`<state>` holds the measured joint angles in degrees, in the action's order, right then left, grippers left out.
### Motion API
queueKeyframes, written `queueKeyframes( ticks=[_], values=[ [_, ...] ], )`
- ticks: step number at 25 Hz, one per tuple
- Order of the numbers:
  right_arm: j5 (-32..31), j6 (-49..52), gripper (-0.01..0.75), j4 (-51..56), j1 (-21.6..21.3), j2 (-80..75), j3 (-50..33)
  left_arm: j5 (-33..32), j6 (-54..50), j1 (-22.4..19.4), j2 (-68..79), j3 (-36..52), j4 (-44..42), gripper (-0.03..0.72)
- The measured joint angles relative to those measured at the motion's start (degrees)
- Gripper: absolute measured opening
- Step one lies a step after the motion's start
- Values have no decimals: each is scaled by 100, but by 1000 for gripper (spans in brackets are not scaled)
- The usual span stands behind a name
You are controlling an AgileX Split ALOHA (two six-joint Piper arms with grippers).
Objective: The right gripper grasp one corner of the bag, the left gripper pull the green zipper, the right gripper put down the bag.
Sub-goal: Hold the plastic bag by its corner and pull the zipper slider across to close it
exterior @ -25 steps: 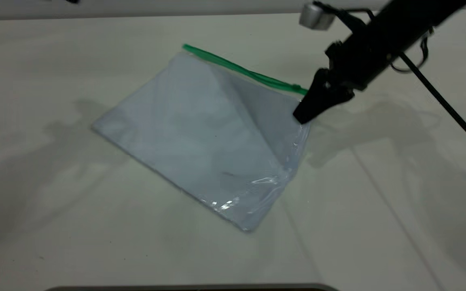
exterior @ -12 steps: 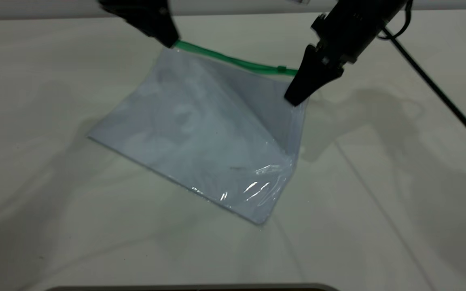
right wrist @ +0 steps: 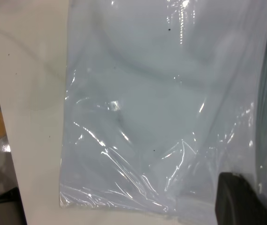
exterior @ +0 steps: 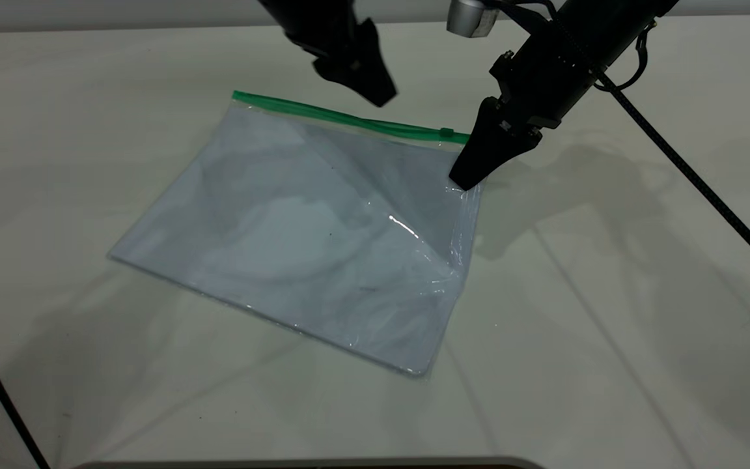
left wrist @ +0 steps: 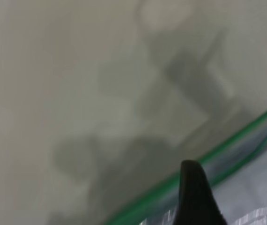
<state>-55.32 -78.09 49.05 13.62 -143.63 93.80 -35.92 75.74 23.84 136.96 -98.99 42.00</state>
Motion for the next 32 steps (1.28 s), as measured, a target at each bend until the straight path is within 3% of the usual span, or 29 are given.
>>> queueKeyframes(
  ticks=[5, 9, 19, 32],
  values=[
    [19, 0, 34, 32, 4, 0, 0, -100, 1728, 0, 136, 0, 1179, 515],
    [26, -5, 34, 32, 4, 0, 0, -106, 2484, 0, 148, 0, 1664, 515],
    [14, -9, 34, 32, 4, 0, 0, -297, 1908, 18, 393, -40, 1676, 480],
    [-41, -9, 34, 45, 4, 0, 0, -384, 2107, 101, 646, -44, 2018, 469]
  ],
)
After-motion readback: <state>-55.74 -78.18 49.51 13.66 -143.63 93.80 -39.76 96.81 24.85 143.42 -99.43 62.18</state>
